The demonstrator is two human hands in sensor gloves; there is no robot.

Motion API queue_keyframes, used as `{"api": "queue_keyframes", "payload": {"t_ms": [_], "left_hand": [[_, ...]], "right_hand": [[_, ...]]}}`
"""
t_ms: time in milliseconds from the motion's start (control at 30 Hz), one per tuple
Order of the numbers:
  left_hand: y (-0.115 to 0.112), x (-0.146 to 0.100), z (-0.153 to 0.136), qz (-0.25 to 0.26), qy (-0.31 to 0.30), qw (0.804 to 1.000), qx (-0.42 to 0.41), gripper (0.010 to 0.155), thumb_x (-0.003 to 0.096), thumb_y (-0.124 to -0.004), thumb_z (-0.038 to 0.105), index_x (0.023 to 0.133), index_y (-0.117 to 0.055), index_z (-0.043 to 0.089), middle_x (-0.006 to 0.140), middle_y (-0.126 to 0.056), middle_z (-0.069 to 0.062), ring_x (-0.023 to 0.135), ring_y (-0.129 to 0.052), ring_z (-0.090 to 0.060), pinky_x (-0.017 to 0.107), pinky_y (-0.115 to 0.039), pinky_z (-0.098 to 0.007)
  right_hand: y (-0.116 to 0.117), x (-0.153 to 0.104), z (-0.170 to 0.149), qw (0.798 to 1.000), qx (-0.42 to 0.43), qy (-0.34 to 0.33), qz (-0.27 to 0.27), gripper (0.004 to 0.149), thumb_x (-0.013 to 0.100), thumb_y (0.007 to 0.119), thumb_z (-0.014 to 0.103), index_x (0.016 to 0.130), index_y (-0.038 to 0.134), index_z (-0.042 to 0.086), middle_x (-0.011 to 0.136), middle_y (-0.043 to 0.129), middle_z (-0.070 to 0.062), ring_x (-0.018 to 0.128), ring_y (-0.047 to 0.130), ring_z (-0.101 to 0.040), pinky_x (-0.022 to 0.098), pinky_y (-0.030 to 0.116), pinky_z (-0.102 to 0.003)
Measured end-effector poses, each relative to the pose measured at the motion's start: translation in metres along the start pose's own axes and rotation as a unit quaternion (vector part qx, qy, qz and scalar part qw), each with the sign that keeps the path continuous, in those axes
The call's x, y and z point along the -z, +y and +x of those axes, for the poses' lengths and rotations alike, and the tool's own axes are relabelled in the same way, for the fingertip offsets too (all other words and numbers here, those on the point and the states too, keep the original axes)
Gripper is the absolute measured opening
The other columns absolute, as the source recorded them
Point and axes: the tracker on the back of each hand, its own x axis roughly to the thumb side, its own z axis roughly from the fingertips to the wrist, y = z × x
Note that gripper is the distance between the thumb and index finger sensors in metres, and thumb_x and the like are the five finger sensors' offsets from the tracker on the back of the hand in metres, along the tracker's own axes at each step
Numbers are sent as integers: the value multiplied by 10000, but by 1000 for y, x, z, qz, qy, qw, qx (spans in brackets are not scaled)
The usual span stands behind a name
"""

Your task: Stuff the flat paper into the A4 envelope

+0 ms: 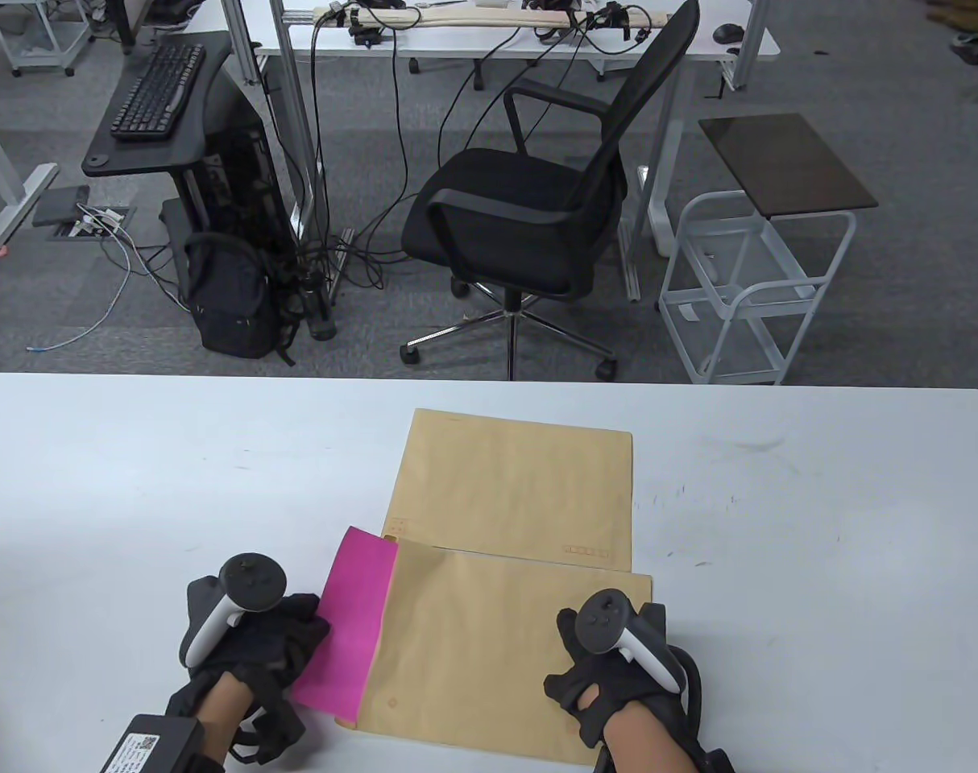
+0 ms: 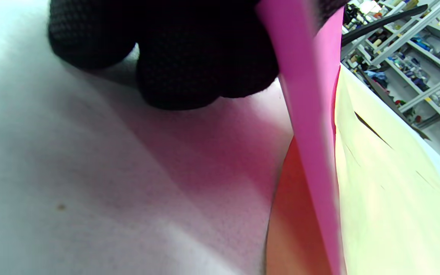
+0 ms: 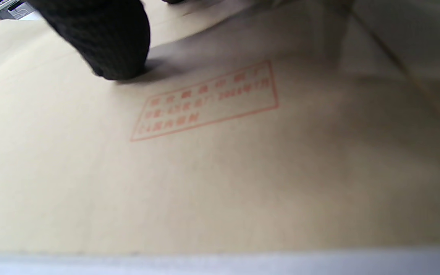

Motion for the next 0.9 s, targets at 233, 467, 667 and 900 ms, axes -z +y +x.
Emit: {"api": "queue_keyframes", "payload": {"t_ms": [233,467,667,900], "left_hand": [[-3,0,4,-2,2,1000,4,440,458,-774,379,858,-855,212,582,-1020,136,417,-1089,-135,385,-932,-381],[-5,0,11,2,0,1000,14,442,459,-772,378,861,-850,211,585,-1018,137,421,-1088,-136,392,-932,-383],[-9,0,16,2,-2,1000,27,444,460,-770,379,862,-848,208,587,-1016,139,415,-1086,-134,389,-931,-381],[-8,0,16,2,8,999,33,447,459,-773,386,862,-847,206,587,-1016,138,414,-1084,-135,391,-929,-386]], "right_hand": [[0,0,0,1000,0,0,0,781,480,864,544,1084,383,423,1108,176,27,1048,218,-346,715,303,-641],[0,0,0,1000,-2,2,-2,781,479,865,544,1083,385,425,1108,178,24,1049,221,-347,715,305,-641],[0,0,0,1000,-1,3,-3,780,478,866,542,1082,386,425,1107,178,26,1048,219,-346,714,303,-642],[-1,-2,0,1000,-16,22,-11,780,471,868,572,1078,393,455,1110,176,16,1017,209,-477,705,298,-656]]}}
